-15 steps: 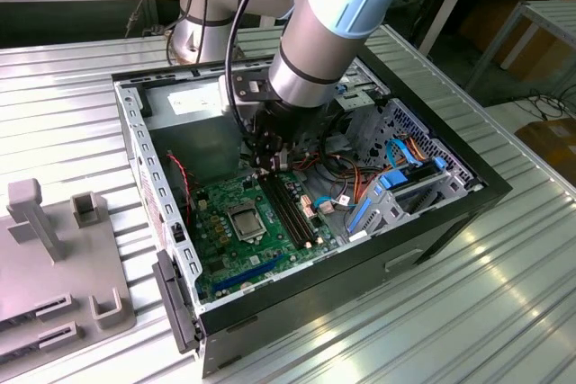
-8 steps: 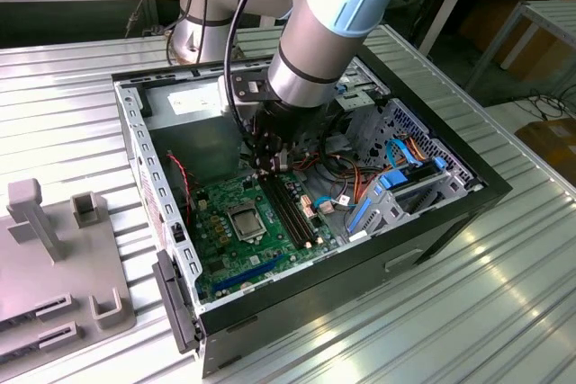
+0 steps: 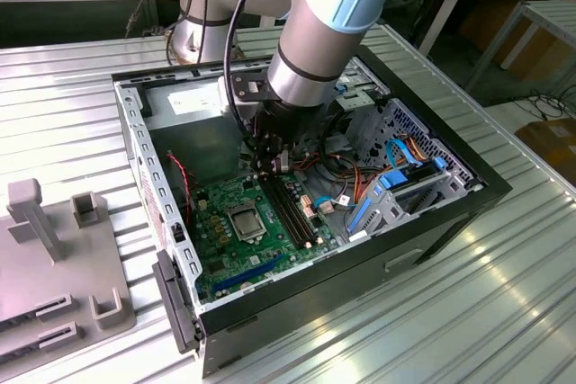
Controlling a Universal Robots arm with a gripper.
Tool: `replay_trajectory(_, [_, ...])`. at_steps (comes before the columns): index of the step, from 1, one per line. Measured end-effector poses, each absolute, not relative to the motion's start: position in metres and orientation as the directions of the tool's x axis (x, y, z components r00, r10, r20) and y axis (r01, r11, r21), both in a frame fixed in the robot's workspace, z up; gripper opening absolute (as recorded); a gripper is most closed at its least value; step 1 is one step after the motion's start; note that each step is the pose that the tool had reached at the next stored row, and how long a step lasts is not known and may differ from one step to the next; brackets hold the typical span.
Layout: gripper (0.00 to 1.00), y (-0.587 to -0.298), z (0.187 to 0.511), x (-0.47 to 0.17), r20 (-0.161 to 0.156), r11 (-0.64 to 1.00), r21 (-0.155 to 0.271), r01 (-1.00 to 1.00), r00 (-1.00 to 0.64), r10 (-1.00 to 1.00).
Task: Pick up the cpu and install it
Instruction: 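Install the first cpu locking lever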
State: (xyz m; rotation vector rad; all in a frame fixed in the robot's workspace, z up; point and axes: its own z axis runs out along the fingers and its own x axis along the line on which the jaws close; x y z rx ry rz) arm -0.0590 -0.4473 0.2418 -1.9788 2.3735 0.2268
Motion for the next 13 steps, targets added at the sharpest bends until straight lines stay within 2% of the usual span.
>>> replay_trajectory(13, [0.11,-0.4484,0.2419,-0.0609,-0.103,0.147,0.081,-0.986,-0.155,-0.982])
